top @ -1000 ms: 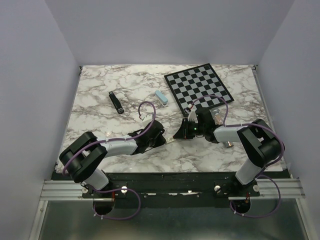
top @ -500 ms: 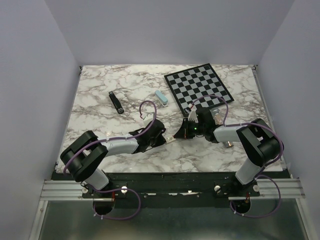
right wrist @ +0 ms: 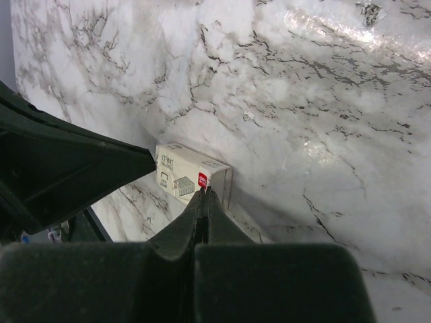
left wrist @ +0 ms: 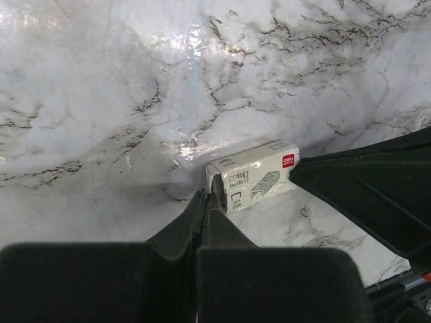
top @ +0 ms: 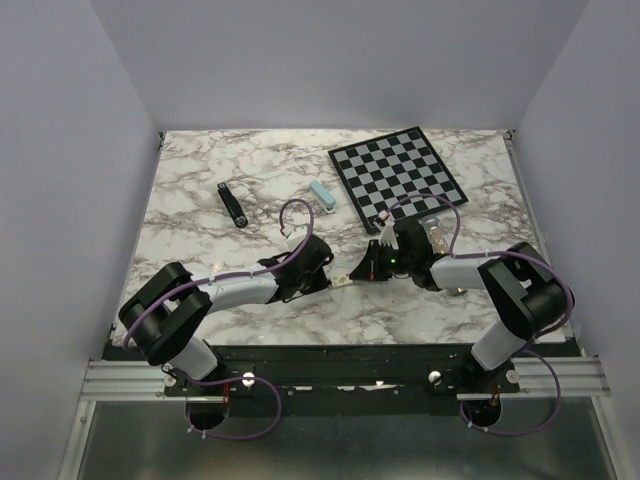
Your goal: Load the staples into the stapler
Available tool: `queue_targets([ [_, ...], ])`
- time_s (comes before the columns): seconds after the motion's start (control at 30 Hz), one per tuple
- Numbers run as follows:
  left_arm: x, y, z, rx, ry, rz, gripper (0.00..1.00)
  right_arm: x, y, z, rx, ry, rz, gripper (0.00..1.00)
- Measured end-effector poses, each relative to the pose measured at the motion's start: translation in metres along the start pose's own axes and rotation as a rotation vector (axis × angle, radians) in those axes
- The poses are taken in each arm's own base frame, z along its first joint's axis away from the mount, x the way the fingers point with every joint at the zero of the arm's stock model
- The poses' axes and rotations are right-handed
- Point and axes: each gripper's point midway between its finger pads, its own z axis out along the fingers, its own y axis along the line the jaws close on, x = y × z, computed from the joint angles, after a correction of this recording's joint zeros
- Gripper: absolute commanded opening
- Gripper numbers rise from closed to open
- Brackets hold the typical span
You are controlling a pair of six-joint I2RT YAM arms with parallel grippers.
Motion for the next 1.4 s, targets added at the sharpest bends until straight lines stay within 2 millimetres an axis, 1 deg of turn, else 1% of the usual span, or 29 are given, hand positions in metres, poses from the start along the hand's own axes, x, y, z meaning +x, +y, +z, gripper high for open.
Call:
queue_targets([
  [0.27, 0.001, 0.01, -0.004, -0.051, 0.007, 0.023, 0.0, -0.003, 0.0, -0.004, 0.013, -0.022, -0.006, 0.01],
  [0.33, 0.0, 0.011, -0.005, -0.054, 0.004, 0.025, 0.11, -0.003, 0.0, -0.004, 0.015, -0.023, -0.006, 0.01],
  [0.37, -0.001, 0.011, -0.006, -0.052, 0.003, 0.026, 0.18, -0.003, 0.0, -0.004, 0.015, -0.023, -0.006, 0.01],
  [0.4, -0.001, 0.009, -0.007, -0.047, 0.0, 0.025, 0.28, -0.003, 0.0, -0.004, 0.015, -0.023, -0.006, 0.01],
  [0.43, -0.003, 0.007, -0.008, -0.039, -0.004, 0.025, 0.32, -0.003, 0.0, -0.004, 0.014, -0.023, -0.006, 0.01],
  [0.5, -0.006, 0.002, -0.009, -0.018, -0.015, 0.017, 0.36, -0.003, 0.0, -0.004, 0.014, -0.024, -0.006, 0.01],
  [0.6, -0.009, -0.005, -0.01, 0.008, -0.029, 0.011, 0.37, -0.003, 0.0, -0.004, 0.014, -0.024, -0.006, 0.01],
  [0.7, -0.01, -0.007, -0.01, 0.017, -0.031, 0.009, 0.37, -0.003, 0.0, -0.004, 0.013, -0.024, -0.007, 0.01],
  [1.03, -0.001, 0.0, 0.001, -0.011, 0.001, 0.019, 0.37, -0.003, 0.0, -0.004, 0.012, -0.024, -0.007, 0.01],
  [1.4, -0.002, -0.007, 0.006, -0.007, 0.012, 0.025, 0.34, -0.003, 0.0, -0.003, 0.011, -0.021, -0.006, 0.01],
])
